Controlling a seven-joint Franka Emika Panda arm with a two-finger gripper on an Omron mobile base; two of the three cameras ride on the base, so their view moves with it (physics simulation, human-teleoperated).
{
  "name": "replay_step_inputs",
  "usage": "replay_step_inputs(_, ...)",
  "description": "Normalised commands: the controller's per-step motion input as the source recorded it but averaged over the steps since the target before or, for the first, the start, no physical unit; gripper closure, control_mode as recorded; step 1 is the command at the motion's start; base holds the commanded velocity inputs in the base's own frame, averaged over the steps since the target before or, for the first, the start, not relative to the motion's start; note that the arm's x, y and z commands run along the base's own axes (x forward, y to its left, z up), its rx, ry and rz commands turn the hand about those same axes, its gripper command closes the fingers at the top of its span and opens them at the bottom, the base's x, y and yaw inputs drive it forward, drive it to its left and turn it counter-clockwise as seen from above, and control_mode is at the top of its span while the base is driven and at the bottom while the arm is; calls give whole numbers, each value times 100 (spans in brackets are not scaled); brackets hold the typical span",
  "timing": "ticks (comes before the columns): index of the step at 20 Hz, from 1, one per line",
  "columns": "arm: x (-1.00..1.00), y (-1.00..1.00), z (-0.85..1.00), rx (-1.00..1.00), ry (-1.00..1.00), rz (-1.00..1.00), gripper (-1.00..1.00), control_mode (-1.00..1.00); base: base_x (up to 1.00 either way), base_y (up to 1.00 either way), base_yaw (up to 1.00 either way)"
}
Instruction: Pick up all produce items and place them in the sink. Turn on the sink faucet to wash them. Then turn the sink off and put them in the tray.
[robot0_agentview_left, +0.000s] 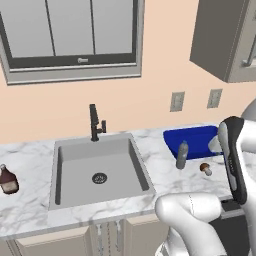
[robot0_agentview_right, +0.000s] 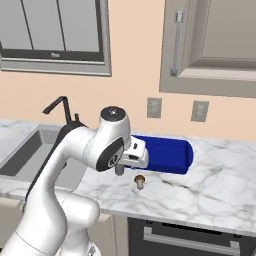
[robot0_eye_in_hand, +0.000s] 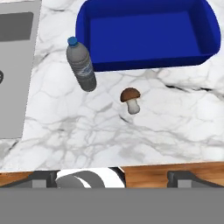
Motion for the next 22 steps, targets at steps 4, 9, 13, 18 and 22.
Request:
replay_step_inputs(4, 0, -12, -56, -6, 0, 0, -100, -100, 0, 0, 0)
replay_step_inputs(9, 7, -13, -42, -3, 0, 0, -100, -100, 0, 0, 0)
replay_step_inputs(13, 28, -6, -35, -1, 0, 1, -100, -100, 0, 0, 0)
replay_step_inputs(18, 44, 0, -31, 0, 0, 3, -100, -100, 0, 0, 0)
replay_step_inputs(22, 48, 0, -36, 0, 2, 4, -100, -100, 0, 0, 0)
